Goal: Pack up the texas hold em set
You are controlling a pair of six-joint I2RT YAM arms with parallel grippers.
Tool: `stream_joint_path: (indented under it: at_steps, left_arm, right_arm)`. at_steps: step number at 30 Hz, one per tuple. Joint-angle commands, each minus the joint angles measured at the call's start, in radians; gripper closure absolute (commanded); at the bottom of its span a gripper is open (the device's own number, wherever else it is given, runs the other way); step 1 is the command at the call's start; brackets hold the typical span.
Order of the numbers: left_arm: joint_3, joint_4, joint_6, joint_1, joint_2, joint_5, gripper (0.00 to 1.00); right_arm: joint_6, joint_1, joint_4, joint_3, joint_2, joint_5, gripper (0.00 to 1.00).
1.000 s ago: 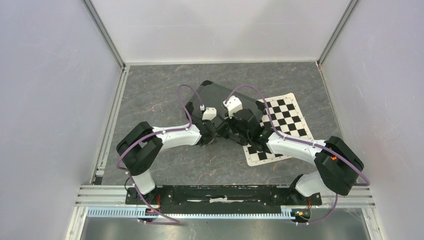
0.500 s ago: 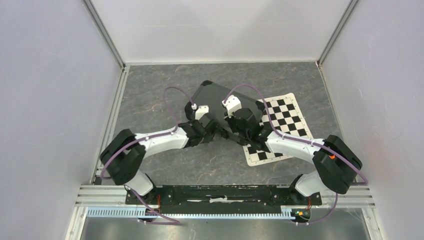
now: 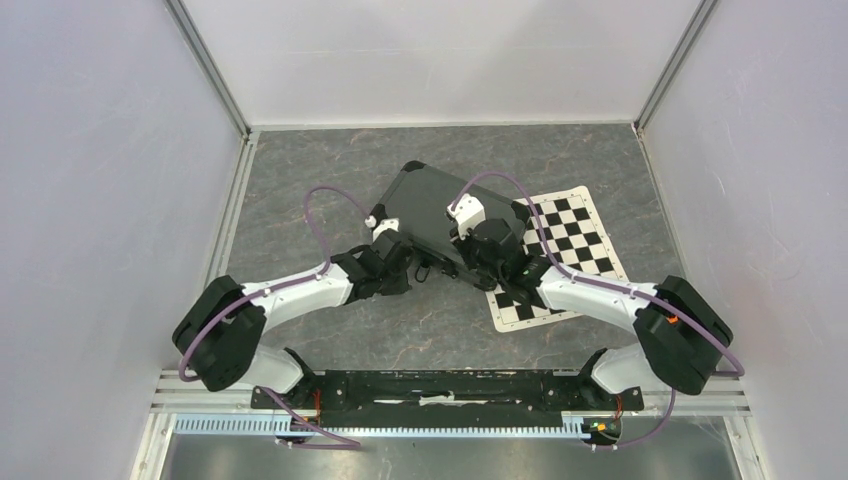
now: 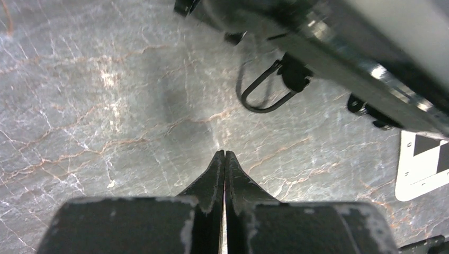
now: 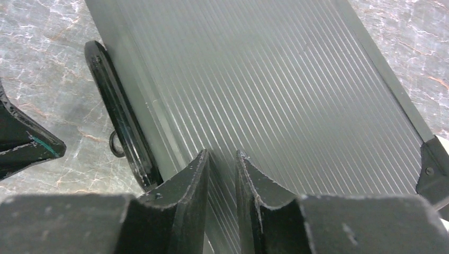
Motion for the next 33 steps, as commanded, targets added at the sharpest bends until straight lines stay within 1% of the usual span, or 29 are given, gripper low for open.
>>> stream_joint_path:
  at_steps: [1, 4, 6, 10, 13, 14, 18, 19, 22, 26, 33]
  left_arm:
    - [-0.032, 0.039, 0.028, 0.015, -0.048, 0.042, 0.98]
    - [-0.093, 0.062, 0.018, 0.021, -0.132, 0.02, 0.93]
    - [-0.15, 0.102, 0.012, 0.027, -0.197, 0.023, 0.89]
    - [-0.27, 0.198, 0.0, 0.037, -0.319, 0.031, 0.68]
    - [-0.34, 0.272, -0.005, 0.06, -0.379, 0.039, 0.56]
    - [-0.355, 0.298, -0.002, 0.071, -0.39, 0.05, 0.54]
    - [-0.38, 0.364, 0.008, 0.149, -0.377, 0.108, 0.51]
    - [-0.38, 0.369, 0.005, 0.167, -0.365, 0.117, 0.5]
    - [-0.371, 0.38, 0.004, 0.215, -0.319, 0.149, 0.5]
    - [-0.37, 0.427, 0.005, 0.227, -0.287, 0.184, 0.5]
    - [-0.374, 0.424, 0.028, 0.23, -0.311, 0.175, 0.49]
  right_arm:
    - [-0.004, 0.011, -0.253, -0.069, 0.021, -0.102, 0.69]
    - [-0.008, 0.011, -0.247, -0.083, -0.007, -0.105, 0.66]
    - [-0.008, 0.011, -0.241, -0.09, -0.03, -0.116, 0.62]
    - [-0.015, 0.011, -0.242, -0.096, -0.076, -0.137, 0.47]
    - [-0.028, 0.011, -0.272, -0.078, -0.094, -0.13, 0.42]
    - [-0.033, 0.011, -0.286, -0.069, -0.095, -0.127, 0.4]
    - [-0.036, 0.037, -0.323, -0.022, -0.091, -0.1, 0.33]
    - [-0.066, 0.054, -0.335, -0.004, -0.086, -0.078, 0.32]
    - [-0.09, 0.118, -0.392, 0.079, -0.053, 0.025, 0.23]
    - [-0.107, 0.159, -0.428, 0.144, -0.026, 0.088, 0.13]
    - [-0.144, 0.169, -0.445, 0.217, 0.004, 0.078, 0.06]
